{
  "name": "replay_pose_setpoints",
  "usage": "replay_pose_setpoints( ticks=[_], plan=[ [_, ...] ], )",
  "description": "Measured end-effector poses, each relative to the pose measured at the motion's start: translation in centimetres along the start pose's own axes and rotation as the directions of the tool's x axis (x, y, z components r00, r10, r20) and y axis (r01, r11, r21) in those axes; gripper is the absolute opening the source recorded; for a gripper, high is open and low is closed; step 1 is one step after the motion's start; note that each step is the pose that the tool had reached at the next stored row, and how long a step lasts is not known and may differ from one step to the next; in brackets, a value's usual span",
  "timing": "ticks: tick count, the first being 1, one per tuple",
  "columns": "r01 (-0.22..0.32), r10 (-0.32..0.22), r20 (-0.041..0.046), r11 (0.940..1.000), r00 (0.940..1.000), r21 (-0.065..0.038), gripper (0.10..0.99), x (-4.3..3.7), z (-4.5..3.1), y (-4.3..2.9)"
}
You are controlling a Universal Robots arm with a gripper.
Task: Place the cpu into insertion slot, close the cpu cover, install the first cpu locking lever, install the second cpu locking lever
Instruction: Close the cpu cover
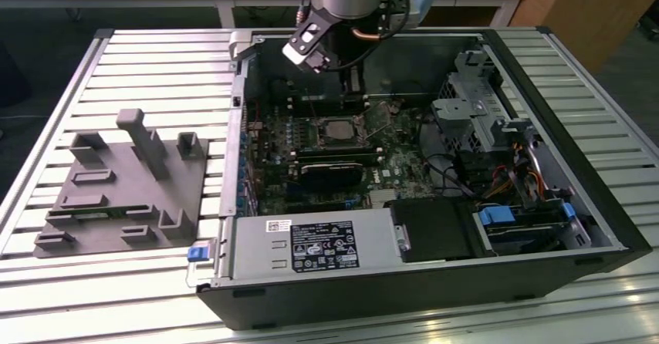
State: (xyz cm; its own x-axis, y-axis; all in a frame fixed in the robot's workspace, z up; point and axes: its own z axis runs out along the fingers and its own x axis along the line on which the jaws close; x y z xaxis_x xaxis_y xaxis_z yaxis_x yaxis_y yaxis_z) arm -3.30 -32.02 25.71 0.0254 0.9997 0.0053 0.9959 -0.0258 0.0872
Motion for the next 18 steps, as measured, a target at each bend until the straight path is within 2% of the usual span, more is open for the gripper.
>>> replay_pose_setpoints(
  ticks=[18],
  plan=[
    [0.0, 0.0, -0.0001, 1.0, 1.0, 0.0, 0.106, 0.03, 0.09, 1.06]
  ],
)
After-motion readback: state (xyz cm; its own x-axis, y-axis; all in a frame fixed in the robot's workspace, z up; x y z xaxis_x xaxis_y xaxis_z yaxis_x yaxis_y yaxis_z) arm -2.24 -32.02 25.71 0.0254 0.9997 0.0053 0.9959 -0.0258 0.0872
